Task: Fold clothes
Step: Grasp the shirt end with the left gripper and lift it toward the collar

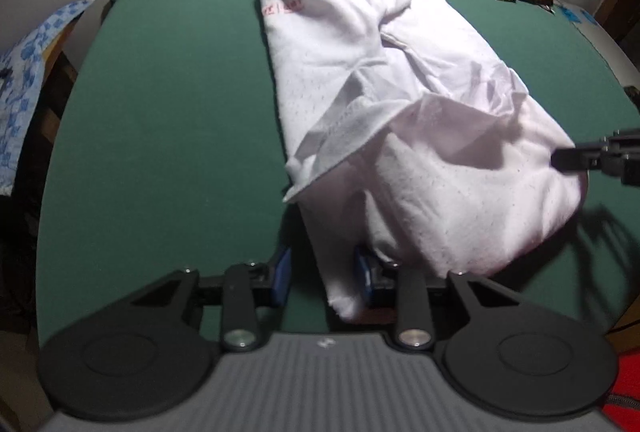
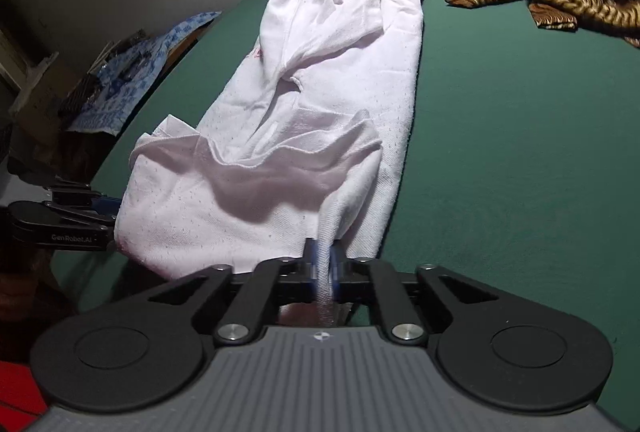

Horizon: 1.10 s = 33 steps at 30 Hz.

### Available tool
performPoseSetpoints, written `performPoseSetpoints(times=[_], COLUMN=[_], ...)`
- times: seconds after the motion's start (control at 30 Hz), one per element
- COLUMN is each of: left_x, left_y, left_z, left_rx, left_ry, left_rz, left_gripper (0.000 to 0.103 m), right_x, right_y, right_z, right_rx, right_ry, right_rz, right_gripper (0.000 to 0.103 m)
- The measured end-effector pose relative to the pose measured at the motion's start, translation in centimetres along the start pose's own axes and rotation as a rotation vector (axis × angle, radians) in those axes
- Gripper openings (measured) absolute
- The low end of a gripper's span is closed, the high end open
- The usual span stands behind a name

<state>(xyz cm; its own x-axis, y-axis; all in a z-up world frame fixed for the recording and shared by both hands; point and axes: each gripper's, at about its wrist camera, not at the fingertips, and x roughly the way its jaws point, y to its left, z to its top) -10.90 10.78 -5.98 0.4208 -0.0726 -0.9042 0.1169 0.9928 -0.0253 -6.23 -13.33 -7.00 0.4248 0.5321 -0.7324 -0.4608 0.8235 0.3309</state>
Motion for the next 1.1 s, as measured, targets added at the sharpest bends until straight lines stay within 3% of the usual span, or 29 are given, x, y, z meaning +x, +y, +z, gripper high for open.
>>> performPoseSetpoints(times=[0.07, 0.1, 0.13, 0.17, 0.27, 0.33, 0.37, 0.43, 0.47, 0.5, 0.63, 0.7, 0.77, 0.8, 0.83, 1.0, 1.1], left_x=[-0.3, -0.5, -0.7, -0.9, -1.2, -2.1, -3.1, -4.7, -5.1, -5.3, -4.2, -3.0, -1.8, -1.5, -1.4, -2.0, -2.0], left_y=[-0.4, -0.4, -0.4, -0.3, 0.1, 0.3, 0.4, 0.3, 0.3, 0.1, -1.0, -1.7, -2.1, -2.1, -2.2, -1.5, -0.8], left_z=[-0.1, -0.4, -0.7, -1.0, -1.6, -1.7, -1.8, -1.9, -2.0, -2.1, -1.9, -1.8, -2.0, -2.2, -2.4, -3.1, -3.1], left_rx=[0.042, 0.056, 0.067, 0.073, 0.074, 0.064, 0.066, 0.085, 0.095, 0.103, 0.122, 0.132, 0.130, 0.125, 0.124, 0.125, 0.102], left_ry=[0.029, 0.037, 0.041, 0.044, 0.037, 0.000, -0.041, -0.109, -0.126, -0.139, -0.119, -0.094, -0.063, -0.057, -0.055, -0.057, -0.053], left_rz=[0.022, 0.042, 0.058, 0.064, 0.064, 0.039, 0.020, -0.009, -0.022, -0.033, -0.061, -0.063, -0.059, -0.058, -0.056, -0.060, -0.059], left_gripper=[0.014, 0.014, 0.012, 0.003, 0.001, 0.002, 0.005, 0.021, 0.036, 0.043, 0.035, 0.029, 0.020, 0.019, 0.018, 0.015, 0.015], right_x=[-1.2, -1.3, -1.1, -0.9, -0.2, -1.2, -1.2, -0.4, -0.1, 0.3, 2.4, 4.9, 7.2, 8.0, 8.5, 9.2, 9.8], right_y=[-0.1, -0.2, -0.5, -0.7, -0.6, 0.1, 1.1, 3.5, 4.7, 5.9, 10.4, 11.7, 12.0, 12.0, 11.8, 9.3, 8.1], right_z=[0.6, 0.7, 0.7, 0.7, -0.6, -0.5, -0.3, 0.3, 0.6, 1.0, 2.0, 2.0, 2.7, 3.2, 3.8, 7.7, 8.6], right_rx=[0.017, 0.018, 0.015, 0.012, -0.038, -0.046, -0.087, -0.202, -0.259, -0.316, -0.530, -0.604, -0.612, -0.601, -0.568, -0.283, -0.194], right_ry=[-0.062, -0.053, -0.026, 0.000, 0.087, 0.022, 0.000, -0.024, -0.036, -0.048, -0.089, -0.092, -0.032, -0.003, 0.000, -0.099, -0.076], right_rz=[-0.015, -0.043, -0.080, -0.116, -0.164, -0.199, -0.181, -0.111, -0.076, -0.041, 0.067, 0.043, 0.056, 0.075, 0.081, 0.025, 0.005], right_gripper=[0.006, 0.006, 0.006, 0.007, 0.011, 0.016, 0.018, 0.037, 0.043, 0.045, 0.045, 0.044, 0.040, 0.018, 0.003, 0.000, 0.000])
